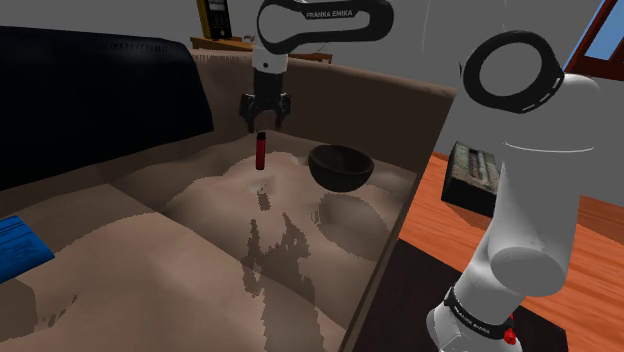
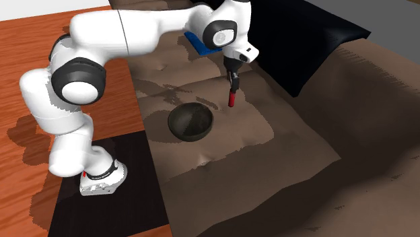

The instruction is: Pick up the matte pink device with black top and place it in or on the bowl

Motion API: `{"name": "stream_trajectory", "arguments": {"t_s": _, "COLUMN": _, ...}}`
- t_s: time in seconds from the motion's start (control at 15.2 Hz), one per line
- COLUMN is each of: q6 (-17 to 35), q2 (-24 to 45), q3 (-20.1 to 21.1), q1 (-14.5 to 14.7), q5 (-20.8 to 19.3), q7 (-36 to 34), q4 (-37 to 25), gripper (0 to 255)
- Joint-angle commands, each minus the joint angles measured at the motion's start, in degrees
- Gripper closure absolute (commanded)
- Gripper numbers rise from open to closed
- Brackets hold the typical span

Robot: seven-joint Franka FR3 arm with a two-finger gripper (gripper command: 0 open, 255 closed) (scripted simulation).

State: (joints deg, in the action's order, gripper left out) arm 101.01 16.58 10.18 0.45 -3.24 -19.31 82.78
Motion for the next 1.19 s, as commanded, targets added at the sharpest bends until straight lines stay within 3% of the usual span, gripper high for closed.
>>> {"name": "stream_trajectory", "arguments": {"t_s": 0.0, "q6": -0.1, "q2": 2.2, "q3": 0.0, "q1": 0.3, "q5": -0.4, "q7": -0.4, "q4": -2.2, "gripper": 0}}
{"name": "stream_trajectory", "arguments": {"t_s": 0.46, "q6": 4.9, "q2": 2.4, "q3": -0.1, "q1": 0.2, "q5": -0.5, "q7": -0.5, "q4": 2.7, "gripper": 0}}
{"name": "stream_trajectory", "arguments": {"t_s": 0.92, "q6": 4.9, "q2": 2.4, "q3": -0.1, "q1": 0.2, "q5": -0.5, "q7": -0.5, "q4": 2.6, "gripper": 0}}
{"name": "stream_trajectory", "arguments": {"t_s": 0.99, "q6": 4.9, "q2": 2.4, "q3": -0.1, "q1": 0.2, "q5": -0.5, "q7": -0.5, "q4": 2.6, "gripper": 255}}
{"name": "stream_trajectory", "arguments": {"t_s": 1.12, "q6": 4.9, "q2": 2.4, "q3": -0.1, "q1": 0.2, "q5": -0.5, "q7": -0.5, "q4": 2.6, "gripper": 255}}
